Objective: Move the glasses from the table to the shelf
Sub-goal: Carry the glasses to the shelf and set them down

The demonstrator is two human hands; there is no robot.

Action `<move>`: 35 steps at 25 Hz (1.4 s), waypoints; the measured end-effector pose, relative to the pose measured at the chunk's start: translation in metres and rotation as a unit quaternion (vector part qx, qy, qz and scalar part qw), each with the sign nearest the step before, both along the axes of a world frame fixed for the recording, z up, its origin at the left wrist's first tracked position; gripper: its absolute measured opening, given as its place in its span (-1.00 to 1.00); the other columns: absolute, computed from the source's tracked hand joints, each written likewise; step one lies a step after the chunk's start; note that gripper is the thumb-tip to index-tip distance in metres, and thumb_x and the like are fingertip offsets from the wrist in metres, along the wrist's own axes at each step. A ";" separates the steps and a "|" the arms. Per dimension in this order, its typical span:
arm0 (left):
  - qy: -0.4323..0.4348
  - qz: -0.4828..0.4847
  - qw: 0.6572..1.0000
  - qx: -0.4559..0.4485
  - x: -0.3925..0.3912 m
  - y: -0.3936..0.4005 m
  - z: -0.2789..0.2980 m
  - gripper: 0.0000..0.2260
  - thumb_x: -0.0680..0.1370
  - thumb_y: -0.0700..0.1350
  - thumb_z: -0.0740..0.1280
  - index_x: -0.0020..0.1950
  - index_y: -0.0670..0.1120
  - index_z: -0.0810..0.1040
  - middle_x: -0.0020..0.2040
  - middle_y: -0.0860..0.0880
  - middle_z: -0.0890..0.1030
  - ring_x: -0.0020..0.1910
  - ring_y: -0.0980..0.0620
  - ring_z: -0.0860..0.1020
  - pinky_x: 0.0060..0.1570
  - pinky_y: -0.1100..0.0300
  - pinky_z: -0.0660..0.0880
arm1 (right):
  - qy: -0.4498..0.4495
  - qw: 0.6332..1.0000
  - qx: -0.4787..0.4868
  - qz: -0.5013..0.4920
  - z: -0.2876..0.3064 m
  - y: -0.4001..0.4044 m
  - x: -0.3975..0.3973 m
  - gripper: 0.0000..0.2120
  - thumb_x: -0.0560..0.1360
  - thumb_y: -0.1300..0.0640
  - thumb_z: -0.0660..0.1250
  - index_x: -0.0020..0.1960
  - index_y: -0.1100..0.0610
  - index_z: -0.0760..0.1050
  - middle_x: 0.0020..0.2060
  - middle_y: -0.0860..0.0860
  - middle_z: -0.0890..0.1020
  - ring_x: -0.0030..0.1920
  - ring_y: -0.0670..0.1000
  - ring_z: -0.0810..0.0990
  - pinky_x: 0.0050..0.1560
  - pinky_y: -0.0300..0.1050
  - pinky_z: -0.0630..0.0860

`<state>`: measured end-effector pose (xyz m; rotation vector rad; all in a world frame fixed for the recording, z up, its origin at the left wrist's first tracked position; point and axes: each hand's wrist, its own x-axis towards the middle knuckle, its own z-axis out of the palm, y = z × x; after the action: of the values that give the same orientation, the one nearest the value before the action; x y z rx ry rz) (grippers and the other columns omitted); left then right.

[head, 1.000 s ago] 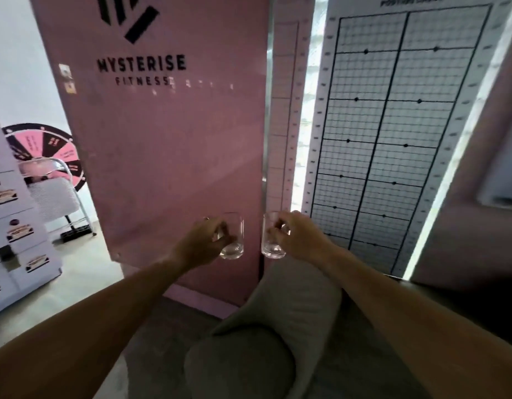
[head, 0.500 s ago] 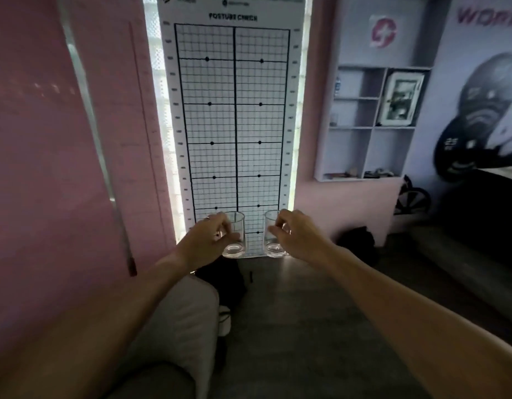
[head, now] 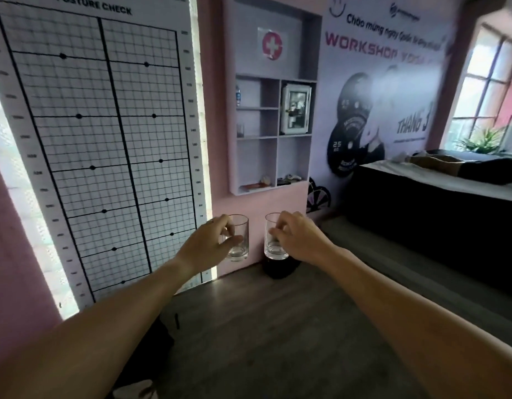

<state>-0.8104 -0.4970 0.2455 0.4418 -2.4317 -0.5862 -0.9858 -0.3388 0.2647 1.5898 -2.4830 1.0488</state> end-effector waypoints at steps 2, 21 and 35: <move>0.006 -0.016 1.000 0.003 -0.028 -0.021 0.002 -0.80 0.55 0.11 0.35 -0.04 0.00 0.46 -0.03 0.02 0.60 0.03 0.02 0.57 0.04 -0.03 0.52 | 0.002 1.000 -0.002 -0.017 0.002 -0.012 -0.020 -0.85 0.52 -0.06 0.32 -0.17 -0.06 0.42 -0.07 0.05 0.52 -0.09 0.06 0.50 -0.08 -0.07 0.38; 0.018 -0.034 0.999 0.021 -0.319 -0.160 0.010 -0.61 0.44 0.32 0.29 -0.09 0.00 0.46 -0.09 0.00 0.61 -0.01 -0.05 0.59 0.03 -0.09 0.53 | -0.010 0.999 -0.001 -0.031 0.006 -0.151 -0.305 -0.82 0.52 -0.03 0.35 -0.05 0.08 0.57 -0.01 0.08 0.57 -0.01 0.08 0.56 0.11 0.06 0.51; 0.029 0.004 1.000 -0.002 -0.510 -0.298 0.013 -0.79 0.55 0.06 0.38 -0.05 -0.05 0.46 -0.04 -0.05 0.64 0.00 -0.09 0.61 0.02 -0.08 0.53 | 0.007 1.000 -0.005 0.028 0.013 -0.298 -0.500 -0.83 0.53 -0.06 0.34 -0.12 0.03 0.52 -0.11 0.00 0.58 -0.09 0.02 0.56 -0.03 -0.01 0.54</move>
<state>-1.3199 -0.7955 0.2584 0.4261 -2.3756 -0.5822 -1.4856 -0.6368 0.2774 1.6676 -2.4338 1.0515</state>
